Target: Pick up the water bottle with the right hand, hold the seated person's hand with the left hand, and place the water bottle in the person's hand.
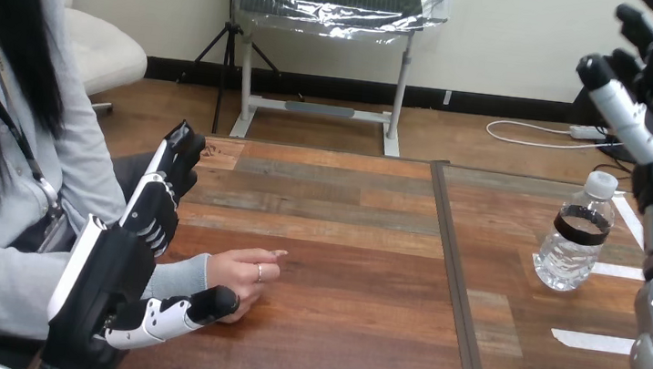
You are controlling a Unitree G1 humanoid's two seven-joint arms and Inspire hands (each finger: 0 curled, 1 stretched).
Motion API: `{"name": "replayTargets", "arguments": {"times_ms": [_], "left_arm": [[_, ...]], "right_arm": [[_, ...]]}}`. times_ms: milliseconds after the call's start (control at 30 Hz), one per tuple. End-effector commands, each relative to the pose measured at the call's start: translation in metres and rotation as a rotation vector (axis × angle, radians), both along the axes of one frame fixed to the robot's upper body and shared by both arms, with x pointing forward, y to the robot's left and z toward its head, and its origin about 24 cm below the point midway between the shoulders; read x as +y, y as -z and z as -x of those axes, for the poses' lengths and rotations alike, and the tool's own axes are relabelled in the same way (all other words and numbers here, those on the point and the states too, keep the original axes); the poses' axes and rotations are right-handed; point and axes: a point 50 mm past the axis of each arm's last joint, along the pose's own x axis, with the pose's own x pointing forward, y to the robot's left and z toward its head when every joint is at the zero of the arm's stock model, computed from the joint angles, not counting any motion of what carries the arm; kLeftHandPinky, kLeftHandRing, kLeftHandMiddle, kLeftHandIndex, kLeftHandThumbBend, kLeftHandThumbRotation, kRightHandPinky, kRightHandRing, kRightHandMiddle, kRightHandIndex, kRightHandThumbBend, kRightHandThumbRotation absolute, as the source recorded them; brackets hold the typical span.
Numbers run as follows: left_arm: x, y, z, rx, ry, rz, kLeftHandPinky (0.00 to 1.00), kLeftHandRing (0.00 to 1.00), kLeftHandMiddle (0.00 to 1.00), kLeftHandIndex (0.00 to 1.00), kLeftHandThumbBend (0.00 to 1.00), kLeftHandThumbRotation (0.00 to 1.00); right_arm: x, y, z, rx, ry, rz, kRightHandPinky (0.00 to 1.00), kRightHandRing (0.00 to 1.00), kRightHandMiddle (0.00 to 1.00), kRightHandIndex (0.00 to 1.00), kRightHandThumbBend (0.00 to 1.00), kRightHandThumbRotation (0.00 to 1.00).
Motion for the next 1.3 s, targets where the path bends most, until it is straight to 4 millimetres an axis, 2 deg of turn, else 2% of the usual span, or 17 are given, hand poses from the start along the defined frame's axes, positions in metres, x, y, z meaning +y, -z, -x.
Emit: {"name": "replayTargets", "arguments": {"times_ms": [0,533,1267], "left_arm": [[-0.001,-0.014,-0.012,-0.085,0.005,0.004,1.00,1.00,1.00,1.00,1.00,0.52],[0.002,-0.013,-0.011,-0.076,0.001,0.011,0.99,1.00,1.00,1.00,1.00,0.52],[0.004,-0.015,-0.005,-0.088,-0.005,0.017,1.00,1.00,1.00,1.00,1.00,0.52]], "right_arm": [[0.001,-0.028,-0.013,-0.053,0.008,-0.001,0.92,0.95,0.90,0.94,1.00,0.56],[-0.004,-0.026,-0.023,0.064,0.110,0.044,0.91,0.94,0.89,0.95,1.00,0.49],[-0.010,-0.009,-0.028,0.260,0.188,0.084,0.88,0.93,0.89,0.94,1.00,0.47]]}}
